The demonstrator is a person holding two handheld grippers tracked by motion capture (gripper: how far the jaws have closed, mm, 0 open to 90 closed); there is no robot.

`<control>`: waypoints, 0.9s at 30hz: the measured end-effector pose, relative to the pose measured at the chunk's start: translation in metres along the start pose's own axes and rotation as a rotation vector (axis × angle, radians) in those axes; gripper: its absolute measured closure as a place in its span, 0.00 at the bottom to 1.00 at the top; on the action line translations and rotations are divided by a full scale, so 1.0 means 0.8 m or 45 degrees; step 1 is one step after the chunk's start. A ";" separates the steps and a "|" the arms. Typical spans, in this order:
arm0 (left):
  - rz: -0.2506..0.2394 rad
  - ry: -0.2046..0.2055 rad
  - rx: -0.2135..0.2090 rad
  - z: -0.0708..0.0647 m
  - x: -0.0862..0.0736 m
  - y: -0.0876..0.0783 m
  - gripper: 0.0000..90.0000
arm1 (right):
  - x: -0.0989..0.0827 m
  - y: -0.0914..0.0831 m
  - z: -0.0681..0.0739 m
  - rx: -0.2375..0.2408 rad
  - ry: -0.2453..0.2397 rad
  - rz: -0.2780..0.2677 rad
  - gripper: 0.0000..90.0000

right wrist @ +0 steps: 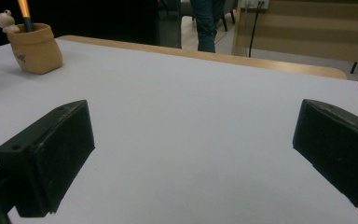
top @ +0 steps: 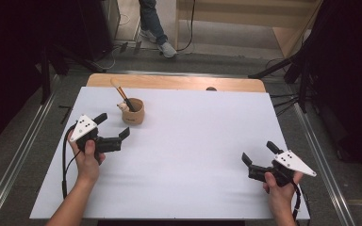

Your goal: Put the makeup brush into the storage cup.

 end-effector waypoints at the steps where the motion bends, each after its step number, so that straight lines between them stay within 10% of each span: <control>1: 0.002 0.005 0.009 -0.001 -0.002 -0.007 0.00 | 0.000 0.000 0.000 0.000 -0.003 0.003 0.00; 27: 0.008 -0.009 0.034 0.003 -0.045 -0.090 0.00 | -0.002 0.000 0.000 -0.004 -0.010 0.002 0.00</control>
Point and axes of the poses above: each handheld gripper's, and its own axes: y roughly forward along the jaws, x roughly out of its top, z roughly to its left, the point moved 1 cm from there along y, roughly forward along the jaws, and after that the axes turned 2 degrees about -x, right-handed, at the moved point
